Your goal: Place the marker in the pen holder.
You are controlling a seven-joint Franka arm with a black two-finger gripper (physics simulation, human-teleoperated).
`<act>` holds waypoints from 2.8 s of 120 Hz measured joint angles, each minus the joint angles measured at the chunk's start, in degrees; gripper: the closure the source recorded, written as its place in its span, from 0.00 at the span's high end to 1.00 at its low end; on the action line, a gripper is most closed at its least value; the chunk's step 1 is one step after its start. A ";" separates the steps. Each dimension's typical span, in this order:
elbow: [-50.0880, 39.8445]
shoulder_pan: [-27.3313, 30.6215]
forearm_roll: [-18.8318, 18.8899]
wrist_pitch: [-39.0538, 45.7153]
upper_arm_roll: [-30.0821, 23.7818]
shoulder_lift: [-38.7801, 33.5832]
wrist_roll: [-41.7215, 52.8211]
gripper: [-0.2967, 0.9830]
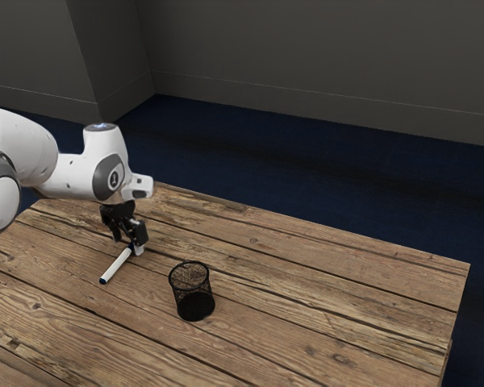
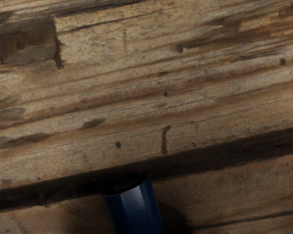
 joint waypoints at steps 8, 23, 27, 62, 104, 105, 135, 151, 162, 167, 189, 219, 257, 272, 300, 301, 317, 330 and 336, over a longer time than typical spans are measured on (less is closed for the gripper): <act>-0.24 0.03 -0.01 0.54 0.00 0.03 0.55 0.72; -0.41 0.02 -0.09 1.20 0.01 0.07 1.41 0.62; -0.42 -0.01 -0.10 1.32 0.01 0.07 1.62 0.58; -0.44 -0.19 0.02 2.53 0.01 0.30 2.93 0.28; -0.52 -0.30 1.26 3.41 0.04 -0.31 2.23 0.15; -0.52 -0.31 1.29 3.42 0.04 -0.41 2.20 0.15; -0.55 -4.17 1.77 3.07 0.03 -8.30 1.39 0.15; -1.47 -8.40 1.49 2.09 0.02 -14.57 1.10 0.15; -3.92 -11.26 0.88 1.47 -0.01 -18.90 0.95 0.15; -4.97 -12.46 0.38 1.08 -0.02 -20.86 0.89 0.15; -10.27 -17.62 -4.02 -0.26 0.01 -27.82 0.54 0.15; -16.23 -23.45 -9.94 -1.83 -0.16 -33.59 -0.33 0.15; -20.93 -24.05 -11.32 -2.38 -0.08 -36.06 -1.79 0.16; -20.94 -23.92 -11.02 -1.70 -0.09 -35.22 -2.01 0.16; -20.12 -23.49 -9.18 -0.77 -0.09 -34.56 -1.33 0.16; -20.10 -23.49 -9.16 -0.74 -0.09 -34.53 -1.27 0.16; -19.99 -23.25 -8.95 -0.28 -0.09 -34.03 -0.11 0.17; -19.95 -23.11 -8.92 -0.01 -0.09 -33.54 1.23 0.17; -19.67 -23.10 -8.60 0.16 -0.08 -33.35 1.88 0.17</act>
